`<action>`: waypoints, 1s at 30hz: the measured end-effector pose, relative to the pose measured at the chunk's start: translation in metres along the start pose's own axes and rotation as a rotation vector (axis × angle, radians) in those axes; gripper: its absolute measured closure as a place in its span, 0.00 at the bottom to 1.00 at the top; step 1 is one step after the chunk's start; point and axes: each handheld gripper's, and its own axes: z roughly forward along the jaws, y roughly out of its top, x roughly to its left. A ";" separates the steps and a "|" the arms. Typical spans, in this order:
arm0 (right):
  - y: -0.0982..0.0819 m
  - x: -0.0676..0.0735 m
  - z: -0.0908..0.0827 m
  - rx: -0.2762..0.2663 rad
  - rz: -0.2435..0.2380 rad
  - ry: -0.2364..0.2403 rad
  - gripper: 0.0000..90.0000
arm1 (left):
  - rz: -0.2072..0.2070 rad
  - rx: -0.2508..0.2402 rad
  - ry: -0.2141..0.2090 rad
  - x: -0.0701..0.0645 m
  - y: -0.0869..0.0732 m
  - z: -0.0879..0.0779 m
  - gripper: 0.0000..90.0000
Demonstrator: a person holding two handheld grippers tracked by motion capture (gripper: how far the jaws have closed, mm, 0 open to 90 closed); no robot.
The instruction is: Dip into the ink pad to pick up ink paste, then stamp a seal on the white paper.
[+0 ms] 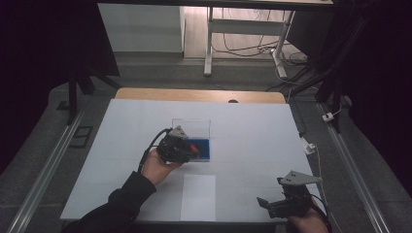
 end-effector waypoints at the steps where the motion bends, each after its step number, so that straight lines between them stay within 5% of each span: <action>1: 0.000 0.000 0.000 0.000 0.000 0.000 0.00 | 0.002 0.000 -0.002 -0.001 0.000 -0.001 0.65; 30: 0.000 0.000 0.000 0.003 -0.004 0.000 0.00 | 0.030 0.006 -0.036 -0.029 -0.012 -0.021 0.65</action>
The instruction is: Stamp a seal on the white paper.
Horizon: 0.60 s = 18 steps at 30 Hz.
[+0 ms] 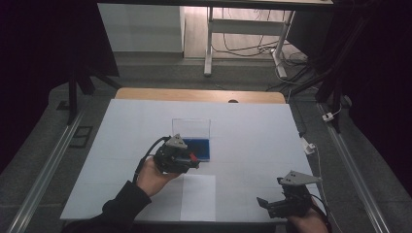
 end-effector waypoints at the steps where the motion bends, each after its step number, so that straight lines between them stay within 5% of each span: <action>1: 0.000 0.000 0.000 -0.001 0.000 -0.001 0.00 | 0.001 0.002 0.001 -0.001 -0.001 -0.001 0.65; 18: 0.000 0.000 0.000 0.000 -0.004 0.000 0.00 | 0.000 0.008 -0.022 -0.019 -0.017 -0.008 0.65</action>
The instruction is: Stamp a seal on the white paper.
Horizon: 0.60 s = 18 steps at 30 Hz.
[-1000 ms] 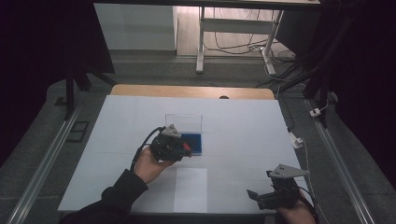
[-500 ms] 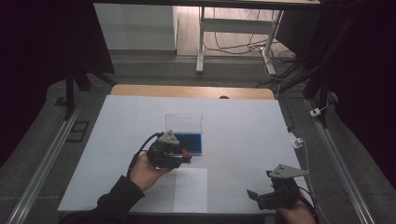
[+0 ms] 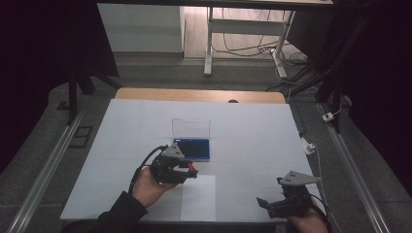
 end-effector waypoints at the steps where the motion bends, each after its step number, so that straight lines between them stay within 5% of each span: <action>1: 0.000 0.000 0.000 0.000 0.000 0.000 0.00 | -0.001 0.001 -0.001 -0.001 -0.001 0.000 0.65; 18: 0.000 0.001 0.000 0.004 -0.004 -0.002 0.00 | 0.046 0.043 -0.007 -0.024 -0.014 0.018 0.65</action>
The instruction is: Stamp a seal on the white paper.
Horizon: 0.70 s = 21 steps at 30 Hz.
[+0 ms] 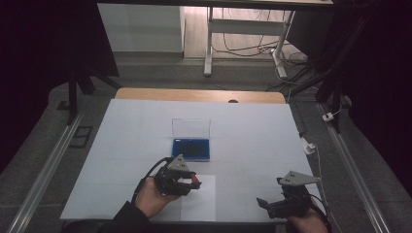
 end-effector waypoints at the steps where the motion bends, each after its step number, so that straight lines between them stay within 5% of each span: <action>1: 0.000 0.000 0.000 0.000 -0.002 0.000 0.00 | 0.004 0.006 -0.001 -0.001 -0.001 0.002 0.65; 21: 0.000 0.000 0.000 0.002 -0.001 0.003 0.00 | 0.037 0.056 0.020 -0.007 -0.012 0.029 0.65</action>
